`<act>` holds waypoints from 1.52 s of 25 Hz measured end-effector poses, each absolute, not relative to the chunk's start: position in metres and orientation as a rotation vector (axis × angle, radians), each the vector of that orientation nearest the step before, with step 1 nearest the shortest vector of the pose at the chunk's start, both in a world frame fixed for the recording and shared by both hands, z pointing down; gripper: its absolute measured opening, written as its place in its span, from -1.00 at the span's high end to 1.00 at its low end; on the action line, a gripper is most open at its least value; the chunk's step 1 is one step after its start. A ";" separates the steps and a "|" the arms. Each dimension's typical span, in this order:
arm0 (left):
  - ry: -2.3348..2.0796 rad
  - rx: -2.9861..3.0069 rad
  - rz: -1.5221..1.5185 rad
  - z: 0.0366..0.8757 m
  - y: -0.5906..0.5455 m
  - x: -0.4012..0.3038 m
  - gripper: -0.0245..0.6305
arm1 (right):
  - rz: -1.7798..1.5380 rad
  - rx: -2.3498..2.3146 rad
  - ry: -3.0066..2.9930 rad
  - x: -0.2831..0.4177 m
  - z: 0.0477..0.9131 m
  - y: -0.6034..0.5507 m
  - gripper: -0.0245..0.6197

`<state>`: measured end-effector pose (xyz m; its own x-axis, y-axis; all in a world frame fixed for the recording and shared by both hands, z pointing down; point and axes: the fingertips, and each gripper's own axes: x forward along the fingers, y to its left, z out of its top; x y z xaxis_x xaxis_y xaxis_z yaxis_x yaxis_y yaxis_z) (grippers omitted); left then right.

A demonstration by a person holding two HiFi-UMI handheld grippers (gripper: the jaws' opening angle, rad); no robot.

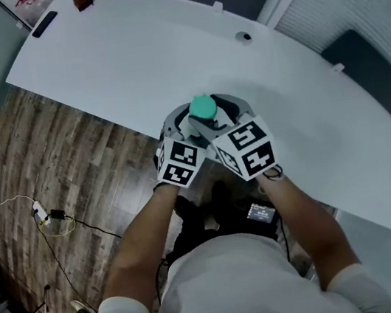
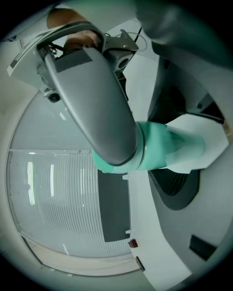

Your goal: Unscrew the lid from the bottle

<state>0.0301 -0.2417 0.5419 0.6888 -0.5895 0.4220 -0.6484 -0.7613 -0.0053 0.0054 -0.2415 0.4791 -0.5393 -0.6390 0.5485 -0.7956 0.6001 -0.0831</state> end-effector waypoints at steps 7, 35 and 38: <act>-0.731 2.861 0.656 0.541 -0.236 0.033 -0.04 | 0.394 0.908 -2.390 0.004 0.479 -0.237 0.01; -0.835 2.809 0.617 0.547 -0.233 0.025 -0.03 | 0.355 0.944 -2.400 0.001 0.479 -0.235 0.02; -0.760 2.831 0.632 0.547 -0.232 0.025 -0.02 | 0.331 0.862 -2.413 -0.001 0.478 -0.234 0.02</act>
<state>0.0245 -0.2316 0.5466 0.7837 -0.4463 0.4320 -0.5064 -0.8618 0.0283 -0.0009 -0.2337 0.4779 -0.6425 -0.5083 0.5734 -0.6440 0.7637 -0.0447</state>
